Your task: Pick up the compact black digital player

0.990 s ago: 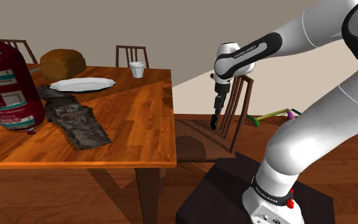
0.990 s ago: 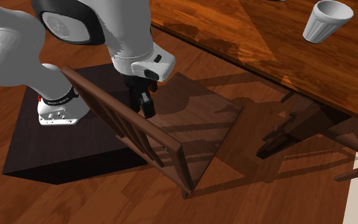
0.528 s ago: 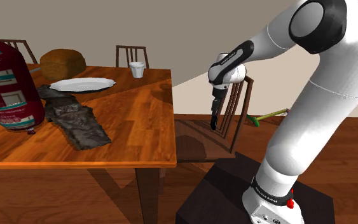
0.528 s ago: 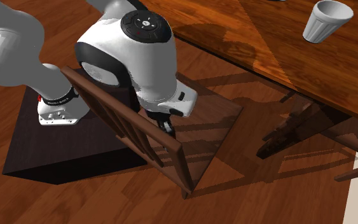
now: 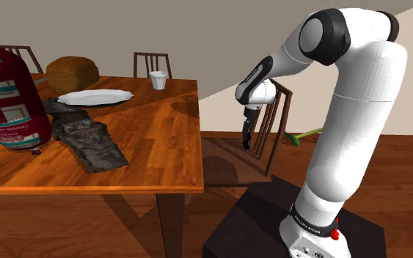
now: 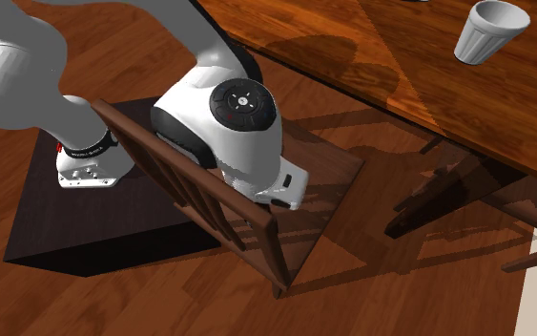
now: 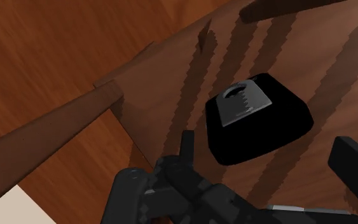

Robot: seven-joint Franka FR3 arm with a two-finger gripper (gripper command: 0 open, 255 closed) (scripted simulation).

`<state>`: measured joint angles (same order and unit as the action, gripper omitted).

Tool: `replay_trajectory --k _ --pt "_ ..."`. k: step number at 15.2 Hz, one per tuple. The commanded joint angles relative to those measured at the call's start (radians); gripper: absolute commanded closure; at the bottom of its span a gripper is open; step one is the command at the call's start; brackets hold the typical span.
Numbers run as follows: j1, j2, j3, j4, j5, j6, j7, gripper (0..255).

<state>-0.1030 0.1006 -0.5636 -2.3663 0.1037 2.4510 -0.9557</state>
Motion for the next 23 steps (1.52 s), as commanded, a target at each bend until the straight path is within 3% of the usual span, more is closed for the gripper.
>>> replay_trajectory --k 1,4,5,14,23 --pt "-0.008 0.032 0.0 -0.008 0.026 0.025 -0.014 0" --pt "-0.013 0.052 0.007 -0.011 0.046 0.045 -0.029 0" --pt "-0.012 0.054 0.008 -0.009 0.047 0.044 -0.027 255" --pt "-0.013 0.052 0.007 -0.011 0.046 0.045 -0.029 255" --pt "-0.001 -0.06 -0.012 0.013 -0.058 -0.07 0.046 255"
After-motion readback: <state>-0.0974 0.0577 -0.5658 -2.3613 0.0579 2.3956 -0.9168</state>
